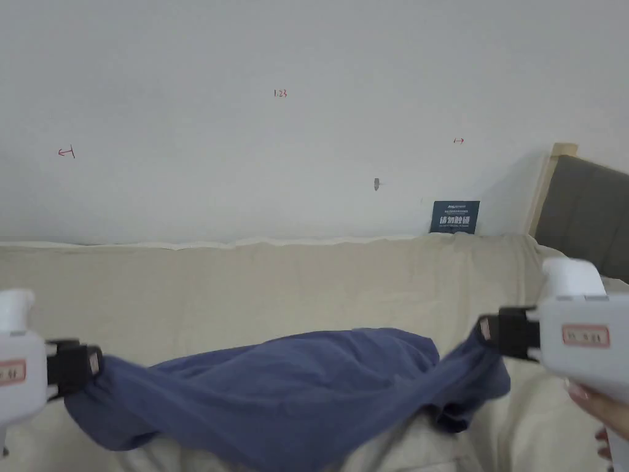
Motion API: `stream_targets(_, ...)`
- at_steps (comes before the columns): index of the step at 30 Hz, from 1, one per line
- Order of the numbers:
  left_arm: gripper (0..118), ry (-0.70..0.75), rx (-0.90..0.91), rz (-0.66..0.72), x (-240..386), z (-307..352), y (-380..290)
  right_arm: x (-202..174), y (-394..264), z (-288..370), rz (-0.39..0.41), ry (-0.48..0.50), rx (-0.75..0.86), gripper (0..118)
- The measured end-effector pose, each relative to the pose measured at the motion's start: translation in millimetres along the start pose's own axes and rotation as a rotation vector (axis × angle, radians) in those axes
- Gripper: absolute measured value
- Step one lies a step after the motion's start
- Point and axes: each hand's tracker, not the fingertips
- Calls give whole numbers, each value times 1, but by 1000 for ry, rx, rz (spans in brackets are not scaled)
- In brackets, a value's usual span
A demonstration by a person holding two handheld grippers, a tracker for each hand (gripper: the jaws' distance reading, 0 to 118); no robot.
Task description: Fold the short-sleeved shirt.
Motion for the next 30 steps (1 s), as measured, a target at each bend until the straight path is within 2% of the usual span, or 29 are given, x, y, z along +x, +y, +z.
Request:
stream_targets(3, 5, -20, -22, 32, -7, 22, -41, 4, -49, 24, -74, 56, -47, 3)
stream_targets(6, 5, -7, -61, -47, -10, 55, -75, 6, -86, 57, -40, 37, -72, 3)
stream_targets(13, 5, -9, -59, -50, -22, 135, -104, 16, -118, 133, -72, 104, -87, 3)
stream_targets(16, 5, -11, -87, -72, -25, 153, -105, 17, -122, 150, -58, 103, -123, 3)
stream_targets(19, 5, 19, -211, -67, -28, 137, -109, 20, -132, 136, -58, 109, -226, 3)
stream_targets(22, 5, 50, -343, -54, -39, 89, -120, 30, -150, 89, -111, 133, -352, 3)
stream_targets(25, 7, 83, -431, 32, -53, 37, -139, 37, -172, 36, -121, 27, -434, 3)
stream_targets(26, 11, 86, -441, 64, -58, 25, -143, 45, -180, 23, -128, 9, -458, 4)
stream_targets(27, 26, 101, -445, 86, -61, 20, -150, 48, -183, 15, -148, 1, -467, 11)
stream_targets(28, 53, 117, -432, 95, -63, 17, -152, 52, -185, 10, -164, 18, -468, 28)
stream_targets(29, 85, 112, -425, 109, -66, 14, -153, 55, -186, 7, -176, 13, -465, 57)
stream_targets(30, 112, 113, -426, 123, -68, 14, -155, 59, -187, 9, -201, 3, -454, 98)
